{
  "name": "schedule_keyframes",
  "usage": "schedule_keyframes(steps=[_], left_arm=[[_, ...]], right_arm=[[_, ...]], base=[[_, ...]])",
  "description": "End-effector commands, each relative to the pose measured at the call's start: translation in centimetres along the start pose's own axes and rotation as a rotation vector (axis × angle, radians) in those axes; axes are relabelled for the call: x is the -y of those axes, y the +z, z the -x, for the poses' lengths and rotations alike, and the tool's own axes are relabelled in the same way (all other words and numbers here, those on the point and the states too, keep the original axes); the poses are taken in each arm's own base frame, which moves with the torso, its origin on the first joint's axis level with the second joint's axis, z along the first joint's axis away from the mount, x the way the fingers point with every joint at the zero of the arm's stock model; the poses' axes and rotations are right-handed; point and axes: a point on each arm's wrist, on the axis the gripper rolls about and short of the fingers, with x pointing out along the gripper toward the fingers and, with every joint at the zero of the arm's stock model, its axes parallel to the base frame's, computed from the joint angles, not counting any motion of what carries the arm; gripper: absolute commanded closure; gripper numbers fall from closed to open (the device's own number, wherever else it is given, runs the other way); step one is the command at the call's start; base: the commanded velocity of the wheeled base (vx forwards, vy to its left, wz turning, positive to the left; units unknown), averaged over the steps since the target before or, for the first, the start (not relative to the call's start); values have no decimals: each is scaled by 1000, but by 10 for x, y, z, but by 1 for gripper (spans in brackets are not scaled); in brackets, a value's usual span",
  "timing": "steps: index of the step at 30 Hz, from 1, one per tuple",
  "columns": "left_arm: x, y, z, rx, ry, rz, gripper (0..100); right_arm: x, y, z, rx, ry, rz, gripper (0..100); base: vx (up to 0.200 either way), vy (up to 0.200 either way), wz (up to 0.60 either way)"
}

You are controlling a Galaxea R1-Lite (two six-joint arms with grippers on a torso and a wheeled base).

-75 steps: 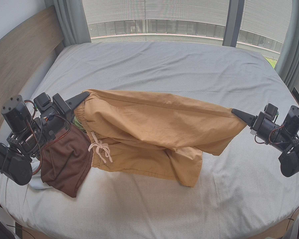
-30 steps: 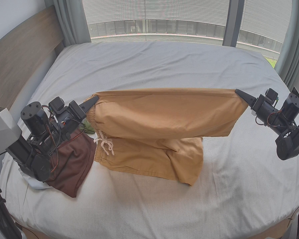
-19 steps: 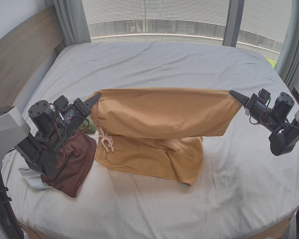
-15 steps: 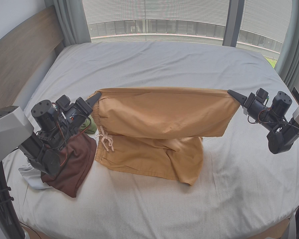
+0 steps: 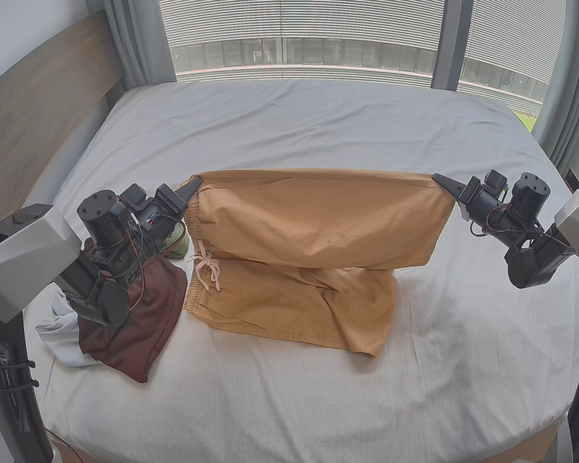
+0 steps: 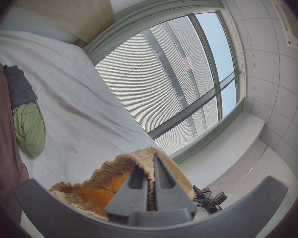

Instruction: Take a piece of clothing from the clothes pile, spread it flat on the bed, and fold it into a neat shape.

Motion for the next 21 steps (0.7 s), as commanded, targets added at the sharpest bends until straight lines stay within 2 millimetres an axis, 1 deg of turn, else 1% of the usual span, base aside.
schedule_keyframes(steps=[1, 6, 9, 14, 21], left_arm=[[-3, 2, -5, 8, 6, 26, 100], [-7, 1, -7, 4, 16, 35, 100], [-8, 1, -8, 1, 17, 35, 100], [-12, -1, -11, 0, 24, 36, 100], [-22, -2, -22, 26, 27, 33, 100]], right_arm=[[4, -2, -9, 8, -9, -13, 100], [1, -2, -15, 8, 5, -47, 100], [9, -6, -18, 4, -2, -53, 100], [14, -7, -21, 3, -3, -54, 100], [26, -9, -32, 21, 15, -37, 100]], base=[[0, 0, 0], [0, 0, 0], [0, 0, 0], [0, 0, 0], [0, 0, 0]])
